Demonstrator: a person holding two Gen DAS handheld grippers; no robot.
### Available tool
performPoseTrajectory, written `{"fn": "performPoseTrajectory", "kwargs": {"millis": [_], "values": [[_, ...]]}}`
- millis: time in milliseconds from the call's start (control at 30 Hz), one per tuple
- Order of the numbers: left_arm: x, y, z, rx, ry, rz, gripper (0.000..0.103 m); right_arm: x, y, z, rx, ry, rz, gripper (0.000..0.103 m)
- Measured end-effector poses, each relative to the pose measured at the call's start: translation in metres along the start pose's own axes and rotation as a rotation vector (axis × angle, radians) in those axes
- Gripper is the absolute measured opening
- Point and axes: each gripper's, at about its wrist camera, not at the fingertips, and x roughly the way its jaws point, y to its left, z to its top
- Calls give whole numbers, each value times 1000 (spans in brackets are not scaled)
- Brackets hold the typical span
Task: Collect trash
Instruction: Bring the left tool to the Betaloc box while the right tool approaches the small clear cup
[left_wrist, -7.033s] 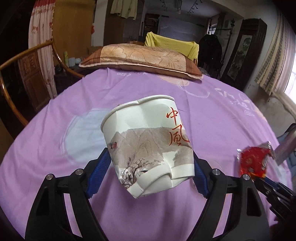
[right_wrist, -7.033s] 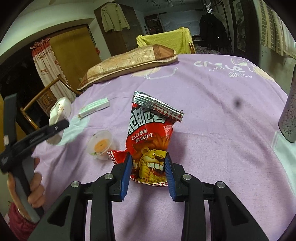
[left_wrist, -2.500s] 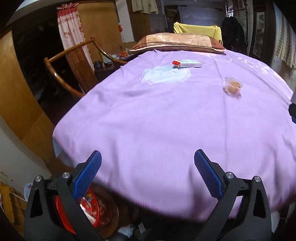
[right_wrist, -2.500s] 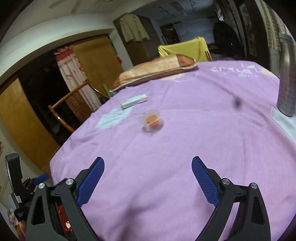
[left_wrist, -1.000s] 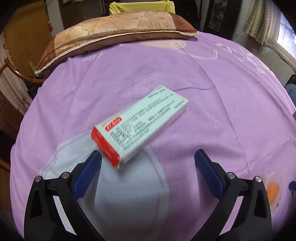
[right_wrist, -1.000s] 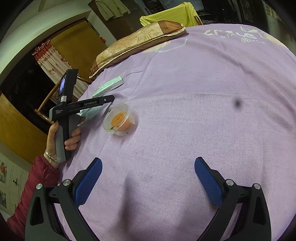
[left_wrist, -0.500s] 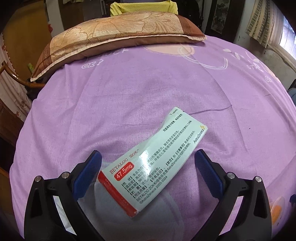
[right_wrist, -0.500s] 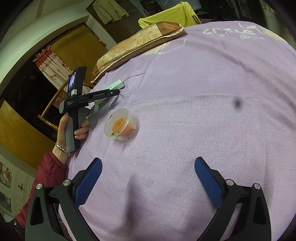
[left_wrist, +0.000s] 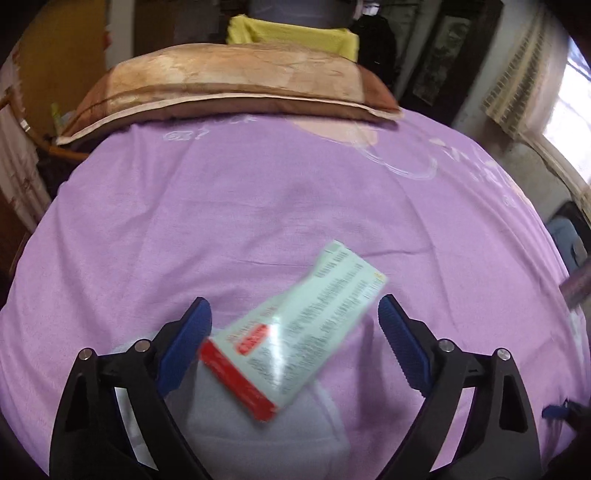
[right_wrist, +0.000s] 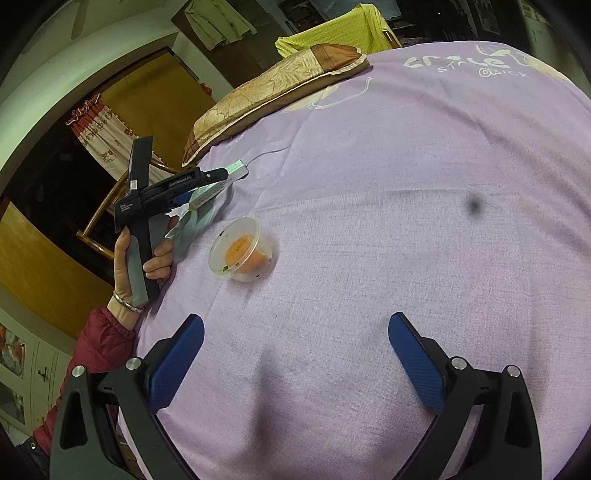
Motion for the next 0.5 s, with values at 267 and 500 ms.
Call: {"fn": "performPoseTrajectory", "kwargs": {"millis": [267, 500], "values": [[-5, -51, -17, 193, 68, -106, 97, 1, 0, 1, -2, 0, -5, 98], [11, -26, -4, 7, 43, 69, 97, 2, 0, 2, -5, 0, -9, 98]]}}
